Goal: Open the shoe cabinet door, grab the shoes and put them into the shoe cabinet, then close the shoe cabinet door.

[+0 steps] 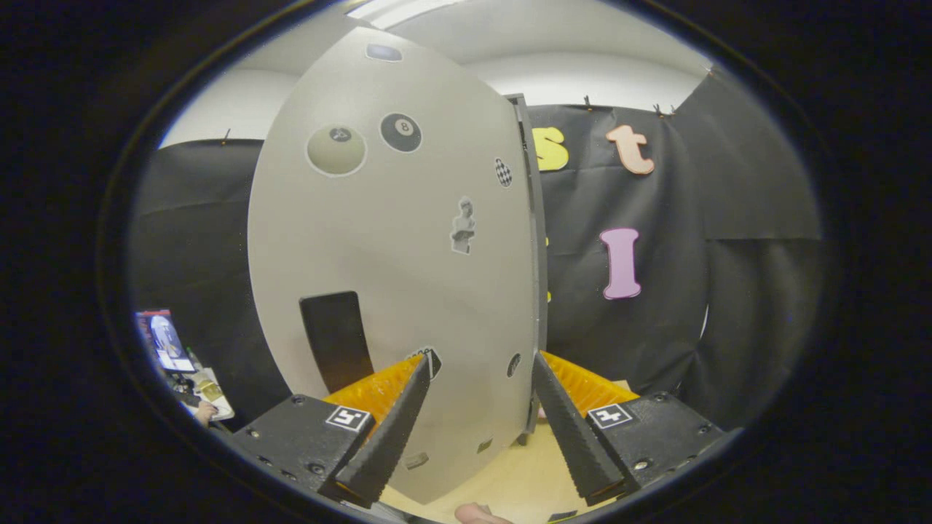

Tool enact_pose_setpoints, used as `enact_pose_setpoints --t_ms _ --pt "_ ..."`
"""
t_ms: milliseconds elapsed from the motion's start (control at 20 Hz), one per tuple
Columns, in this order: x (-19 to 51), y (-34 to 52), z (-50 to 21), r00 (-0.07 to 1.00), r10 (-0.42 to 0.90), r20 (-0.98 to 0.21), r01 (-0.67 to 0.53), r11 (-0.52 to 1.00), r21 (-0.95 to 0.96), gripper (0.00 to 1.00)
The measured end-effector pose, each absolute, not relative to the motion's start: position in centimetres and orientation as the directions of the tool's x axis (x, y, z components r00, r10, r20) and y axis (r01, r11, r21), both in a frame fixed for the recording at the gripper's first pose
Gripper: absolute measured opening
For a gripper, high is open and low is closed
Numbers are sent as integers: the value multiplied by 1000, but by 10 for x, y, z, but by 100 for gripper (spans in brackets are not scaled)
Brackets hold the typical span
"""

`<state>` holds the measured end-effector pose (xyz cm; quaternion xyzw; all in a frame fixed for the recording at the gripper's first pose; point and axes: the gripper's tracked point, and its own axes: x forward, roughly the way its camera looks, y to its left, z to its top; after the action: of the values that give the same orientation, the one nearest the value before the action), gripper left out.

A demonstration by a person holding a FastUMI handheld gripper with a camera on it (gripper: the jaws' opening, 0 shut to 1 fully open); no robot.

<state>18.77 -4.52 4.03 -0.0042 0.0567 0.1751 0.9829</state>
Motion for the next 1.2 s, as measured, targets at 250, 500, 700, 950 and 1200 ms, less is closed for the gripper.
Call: enact_pose_setpoints --t_ms 250,500,700,950,1200 --pt "204 -14 27 918 378 -118 -370 925 83 94" --pt "224 32 28 919 382 -100 -379 924 48 94" --pt "238 73 18 923 367 -114 -370 929 -2 94" --pt "250 103 6 936 333 -114 -337 942 -14 95" --pt "242 112 -18 964 225 -144 -232 972 -38 95"
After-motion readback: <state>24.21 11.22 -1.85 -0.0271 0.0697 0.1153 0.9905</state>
